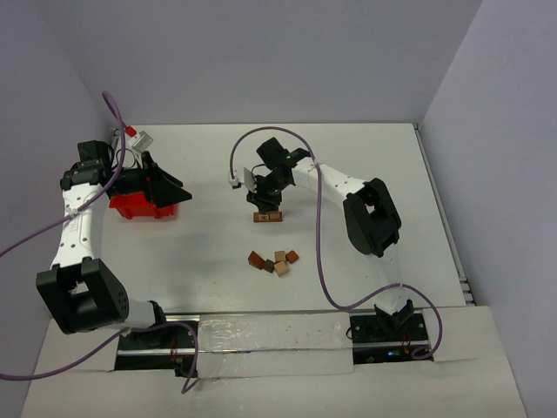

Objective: Build the wood block tower

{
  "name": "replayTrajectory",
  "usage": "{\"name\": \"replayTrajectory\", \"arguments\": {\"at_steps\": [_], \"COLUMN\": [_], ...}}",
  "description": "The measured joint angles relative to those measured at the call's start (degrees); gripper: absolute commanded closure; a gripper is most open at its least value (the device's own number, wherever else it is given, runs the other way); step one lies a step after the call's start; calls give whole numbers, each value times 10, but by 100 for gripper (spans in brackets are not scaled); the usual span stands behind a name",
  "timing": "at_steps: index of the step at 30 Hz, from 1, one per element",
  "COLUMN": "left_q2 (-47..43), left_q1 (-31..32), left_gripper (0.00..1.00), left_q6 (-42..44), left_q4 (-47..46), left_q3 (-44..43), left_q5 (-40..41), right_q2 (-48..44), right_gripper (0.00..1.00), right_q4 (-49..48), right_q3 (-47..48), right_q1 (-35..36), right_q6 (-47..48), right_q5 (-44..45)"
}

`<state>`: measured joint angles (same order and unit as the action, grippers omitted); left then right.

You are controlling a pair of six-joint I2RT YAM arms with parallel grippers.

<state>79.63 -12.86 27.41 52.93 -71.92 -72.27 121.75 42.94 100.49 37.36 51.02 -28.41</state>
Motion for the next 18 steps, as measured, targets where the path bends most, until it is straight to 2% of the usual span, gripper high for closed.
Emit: {"name": "replayTrajectory", "arguments": {"at_steps": [9, 18], "left_q2": [0, 0], "left_q1": [0, 0], "left_gripper": [1, 1], "left_q6": [2, 3], "left_q4": [0, 1], "left_q3": [0, 0], "left_q5": [0, 0], "right_q2": [0, 6], "right_gripper": [60, 34], "right_q4": [0, 1], "right_q3": [0, 0], "right_q1": [0, 0], "right_q6": [1, 4], "right_q5": [3, 5]}}
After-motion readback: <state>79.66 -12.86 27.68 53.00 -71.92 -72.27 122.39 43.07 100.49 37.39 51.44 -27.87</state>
